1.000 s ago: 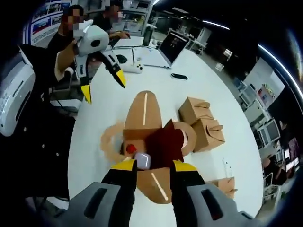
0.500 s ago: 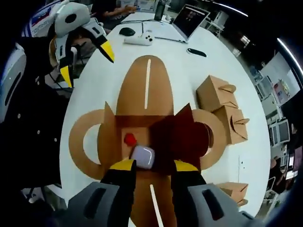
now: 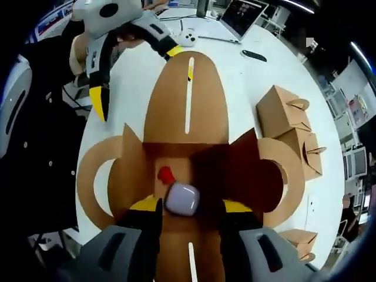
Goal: Pick up one paper box from the group, open the paper box, and remove the item inside
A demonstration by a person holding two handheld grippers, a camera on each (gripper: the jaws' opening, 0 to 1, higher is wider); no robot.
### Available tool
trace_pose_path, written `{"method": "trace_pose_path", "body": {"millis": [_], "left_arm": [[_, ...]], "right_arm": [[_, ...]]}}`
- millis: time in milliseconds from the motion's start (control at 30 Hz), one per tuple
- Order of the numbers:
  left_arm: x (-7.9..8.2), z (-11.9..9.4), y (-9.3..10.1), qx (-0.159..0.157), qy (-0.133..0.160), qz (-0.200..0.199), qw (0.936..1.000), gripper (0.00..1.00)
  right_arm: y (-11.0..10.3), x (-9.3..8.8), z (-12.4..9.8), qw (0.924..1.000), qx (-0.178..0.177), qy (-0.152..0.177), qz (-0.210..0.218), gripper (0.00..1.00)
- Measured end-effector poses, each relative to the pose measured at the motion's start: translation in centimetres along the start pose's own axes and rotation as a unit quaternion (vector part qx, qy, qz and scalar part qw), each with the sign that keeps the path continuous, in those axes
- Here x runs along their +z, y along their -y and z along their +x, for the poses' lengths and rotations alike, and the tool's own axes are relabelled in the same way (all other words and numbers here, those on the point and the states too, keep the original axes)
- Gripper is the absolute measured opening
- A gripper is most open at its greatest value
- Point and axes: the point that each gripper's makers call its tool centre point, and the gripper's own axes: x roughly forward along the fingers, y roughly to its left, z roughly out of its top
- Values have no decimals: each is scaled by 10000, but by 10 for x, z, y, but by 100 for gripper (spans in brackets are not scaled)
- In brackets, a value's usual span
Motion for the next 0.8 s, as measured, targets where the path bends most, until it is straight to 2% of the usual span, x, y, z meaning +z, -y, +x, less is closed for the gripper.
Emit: {"method": "trace_pose_path", "body": {"millis": [67,233,400,500,567,667,800], "left_arm": [[0,13,-8,-175,38,12,9998,82],[1,47,-21,-462,378,65,9982,90],[13,71,-11,-839,799,130,9932,92],[15,80,-8,-890,848,194,9922,92],[11,88,-8,-879,766,323,9927,92],[9,93,-4,-983,789,396,9912,89],[5,99,-4,-1013,775,350,9912,82]], "right_arm": [[1,-1,-1,10000,21,-1,20,38],[5,-5,-7,10000,26,-6,43,37],[7,-5,-12,9999,138,73,-20,36],[7,-3,-9,9996,209,75,-182,36],[6,-2,-6,9994,257,69,-220,36],[5,-1,0,9992,348,54,-210,36],[2,2,7,9988,432,44,-238,37]]}}
